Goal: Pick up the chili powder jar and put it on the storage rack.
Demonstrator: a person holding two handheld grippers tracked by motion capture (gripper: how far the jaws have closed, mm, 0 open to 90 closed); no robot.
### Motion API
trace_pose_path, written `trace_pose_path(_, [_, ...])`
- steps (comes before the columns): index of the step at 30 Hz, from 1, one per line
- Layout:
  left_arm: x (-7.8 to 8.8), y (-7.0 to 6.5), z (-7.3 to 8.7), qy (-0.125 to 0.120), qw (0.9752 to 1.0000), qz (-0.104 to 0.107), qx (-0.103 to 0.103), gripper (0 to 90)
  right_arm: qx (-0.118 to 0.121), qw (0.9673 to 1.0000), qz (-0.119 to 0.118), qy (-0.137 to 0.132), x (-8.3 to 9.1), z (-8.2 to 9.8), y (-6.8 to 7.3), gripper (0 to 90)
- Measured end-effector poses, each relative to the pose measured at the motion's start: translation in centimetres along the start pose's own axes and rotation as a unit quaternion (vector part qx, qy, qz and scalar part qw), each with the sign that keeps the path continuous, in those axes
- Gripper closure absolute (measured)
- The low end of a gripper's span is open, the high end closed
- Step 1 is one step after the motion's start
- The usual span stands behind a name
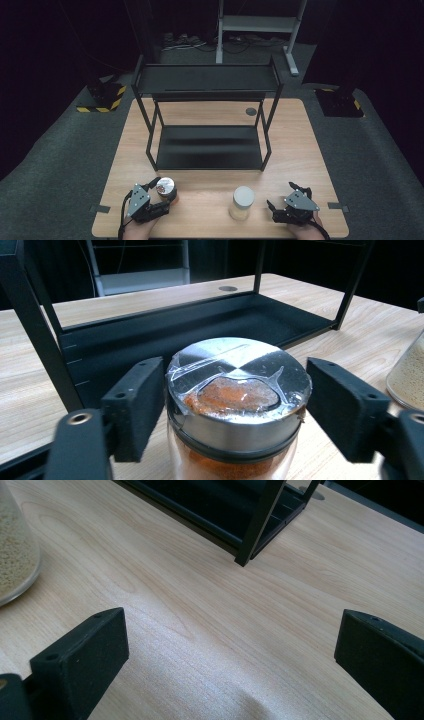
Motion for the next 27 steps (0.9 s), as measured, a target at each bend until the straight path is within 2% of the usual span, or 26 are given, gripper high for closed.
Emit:
trace_pose_path(4, [0.0,0.0,0.1,0.003,1.0,-0.003,-0.007,33.6,-0.003,1.0,0.001,-0.002,0.0,0.0,0.0,0.0])
trace_pose_path(13, [0.2,0.0,-0.1,0.006,1.0,-0.004,0.0,34.6,0.0,1.0,0.001,0.0,0.0,0.0,0.0,0.0])
trace_pose_path(21, [1.3,0.1,-0.9,-0.014,0.9998,-0.01,0.002,34.6,0.0,1.0,-0.001,0.001,0.0,0.0,0.0,0.0])
trace_pose_path(27, [1.5,0.3,-1.3,-0.018,0.9998,-0.009,0.008,34.6,0.0,1.0,-0.004,0.002,0.0,0.0,-0.1,0.0])
Point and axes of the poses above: each handheld gripper's, and its own axes: x roughly backward along the jaws, z roughly out of its underside, y roughly to its left, the point moved 10 cm from there along -x, roughly forward along the jaws, and after that the axes turned 5 degrees about x, right-handed, at the moved point
